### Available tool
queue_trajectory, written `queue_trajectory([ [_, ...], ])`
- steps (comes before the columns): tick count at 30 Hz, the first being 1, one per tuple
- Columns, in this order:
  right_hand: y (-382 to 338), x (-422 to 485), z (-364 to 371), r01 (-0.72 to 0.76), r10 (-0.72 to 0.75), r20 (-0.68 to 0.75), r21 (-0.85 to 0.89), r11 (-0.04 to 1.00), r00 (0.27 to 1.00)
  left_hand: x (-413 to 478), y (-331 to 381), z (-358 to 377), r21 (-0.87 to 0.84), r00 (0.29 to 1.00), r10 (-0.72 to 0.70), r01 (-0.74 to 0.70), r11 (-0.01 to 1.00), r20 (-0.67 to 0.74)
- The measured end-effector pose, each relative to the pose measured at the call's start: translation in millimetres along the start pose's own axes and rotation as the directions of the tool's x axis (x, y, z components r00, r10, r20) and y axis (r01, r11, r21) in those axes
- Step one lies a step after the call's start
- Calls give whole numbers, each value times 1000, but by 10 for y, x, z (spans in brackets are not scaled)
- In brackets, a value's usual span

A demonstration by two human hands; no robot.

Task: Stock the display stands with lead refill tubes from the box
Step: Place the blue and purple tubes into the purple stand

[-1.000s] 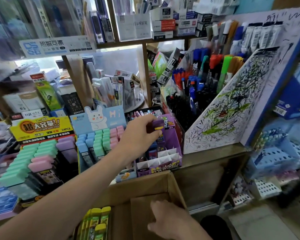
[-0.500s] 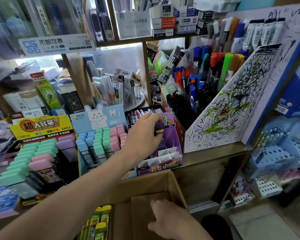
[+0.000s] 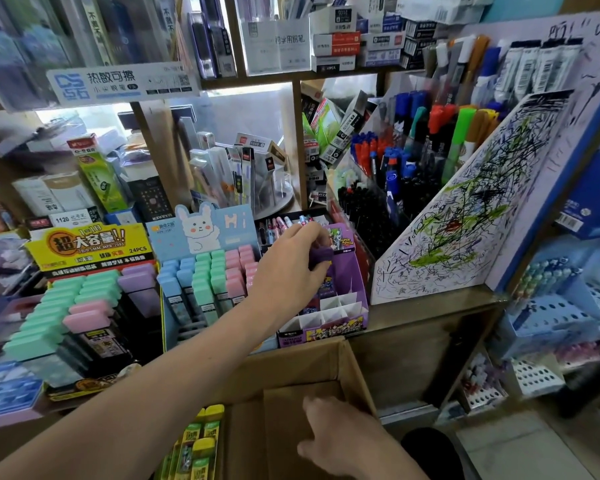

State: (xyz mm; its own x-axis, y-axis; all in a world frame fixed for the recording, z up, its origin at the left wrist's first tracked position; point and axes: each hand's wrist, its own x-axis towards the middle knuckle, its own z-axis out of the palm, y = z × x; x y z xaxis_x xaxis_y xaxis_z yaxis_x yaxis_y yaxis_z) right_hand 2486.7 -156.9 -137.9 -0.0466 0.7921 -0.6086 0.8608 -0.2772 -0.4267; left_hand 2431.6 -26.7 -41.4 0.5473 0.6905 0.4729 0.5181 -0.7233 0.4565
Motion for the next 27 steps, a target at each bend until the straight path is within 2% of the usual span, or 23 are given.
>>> queue_trajectory([
  [4, -6, 4, 5, -2, 2, 4, -10, 1000, 1000, -17, -38, 19, 41, 999, 37, -36, 998, -16],
  [8, -16, -2, -5, -17, 17, 7, -13, 1000, 1000, -36, -94, 83, 184, 994, 109, -109, 977, 13],
  [11, -37, 1, -8, -30, 31, 4, -24, 999, 1000, -47, -115, 73, 172, 994, 105, -108, 979, 23],
  [13, -38, -2, -15, -29, 29, 2, -24, 999, 1000, -42, -88, -14, 108, 998, 62, -63, 992, 9],
  [16, -7, 11, -6, -16, 16, -15, -13, 1000, 1000, -89, -48, -271, -23, 996, -23, 21, 1000, -85],
  [21, 38, 62, 60, -18, 20, -70, 28, 999, 997, -591, -140, -726, -199, 963, -180, 140, 970, -202],
  [24, 44, 93, 86, 4, 0, -87, 43, 999, 996, -1035, -304, -875, -256, 933, -298, 243, 936, -203],
  [27, 21, 127, 120, 34, -29, -77, 69, 997, 997, -1480, -503, -932, -275, 899, -415, 366, 889, -144],
])
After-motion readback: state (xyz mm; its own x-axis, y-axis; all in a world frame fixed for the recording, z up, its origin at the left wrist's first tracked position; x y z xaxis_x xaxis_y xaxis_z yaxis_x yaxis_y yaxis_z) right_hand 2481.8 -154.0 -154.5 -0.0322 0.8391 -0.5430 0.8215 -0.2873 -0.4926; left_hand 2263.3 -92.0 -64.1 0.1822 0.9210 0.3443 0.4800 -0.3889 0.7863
